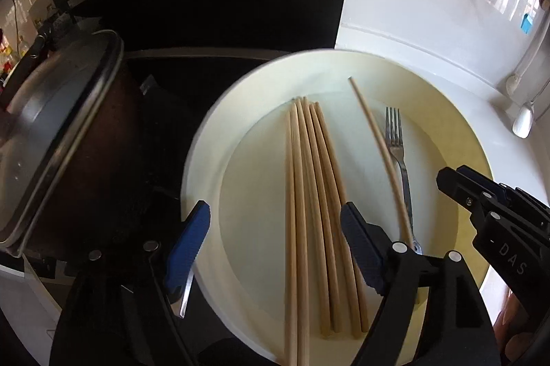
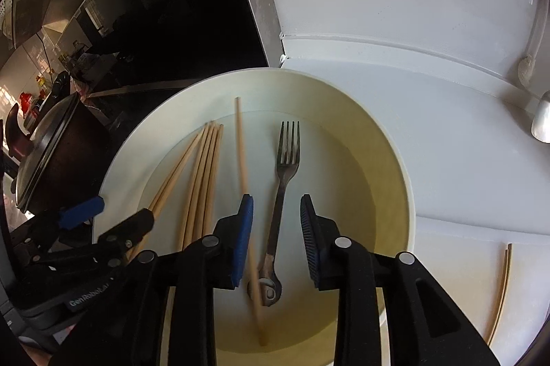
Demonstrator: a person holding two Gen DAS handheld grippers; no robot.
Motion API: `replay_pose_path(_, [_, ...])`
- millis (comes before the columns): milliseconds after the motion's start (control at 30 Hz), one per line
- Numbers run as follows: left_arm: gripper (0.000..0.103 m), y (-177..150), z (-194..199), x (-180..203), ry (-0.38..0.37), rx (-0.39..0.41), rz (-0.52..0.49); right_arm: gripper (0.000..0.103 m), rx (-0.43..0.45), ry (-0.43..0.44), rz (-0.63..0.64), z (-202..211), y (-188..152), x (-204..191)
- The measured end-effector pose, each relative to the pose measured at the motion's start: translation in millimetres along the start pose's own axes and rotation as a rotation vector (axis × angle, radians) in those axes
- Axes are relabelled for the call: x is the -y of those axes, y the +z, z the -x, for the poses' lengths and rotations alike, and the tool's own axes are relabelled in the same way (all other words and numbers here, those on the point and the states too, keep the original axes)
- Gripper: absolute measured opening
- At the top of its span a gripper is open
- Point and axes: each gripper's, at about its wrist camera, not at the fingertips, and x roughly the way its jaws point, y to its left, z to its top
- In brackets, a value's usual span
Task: Organize utensils
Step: 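Carry the left tool's chopstick while the right tool carries its chopstick into the bowl, then open the left tool releasing its chopstick while the right tool releases its chopstick, then withdraw both open tools from the bowl back over the cutting board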
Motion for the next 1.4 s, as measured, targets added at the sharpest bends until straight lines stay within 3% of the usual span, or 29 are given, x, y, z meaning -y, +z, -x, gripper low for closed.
replay_pose_path(100, [0.077, 1.4, 8.7, -2.7, 0.023, 0.001, -0.012, 0.034, 0.014, -0.010, -0.006, 9.0, -1.1, 6.0])
replay_pose_path(233, [0.088, 0.1, 20.8, -9.8, 0.030, 0.011, -0.002, 0.038, 0.024, -0.020, -0.020, 18.9, -4.2, 11.8])
replay_pose_path(333, [0.089, -1.3, 27.7, -12.0, 0.028, 0.021, 0.001, 0.044, 0.029, -0.025, -0.023, 24.7, -8.4, 12.5])
replay_pose_path(500, [0.090, -4.4, 32.2, -11.8, 0.016, 0.014, -0.003, 0.047, 0.030, -0.018, -0.040, 33.5, -15.7, 10.1])
replay_pose_path(900, [0.095, -20.7, 52.0, -5.4, -0.024, 0.047, -0.066, 0.060, 0.087, -0.084, -0.130, 78.3, -51.4, 15.8])
replay_pose_path(1100, [0.096, -27.8, 62.1, 19.1, -0.103, 0.073, -0.138, 0.061, 0.104, -0.176, -0.217, 107.6, -86.0, 39.9])
replay_pose_path(1400, [0.096, -59.5, 70.9, 93.5, -0.223, 0.053, -0.262, 0.063, 0.098, -0.337, -0.374, 163.6, -151.6, 100.5])
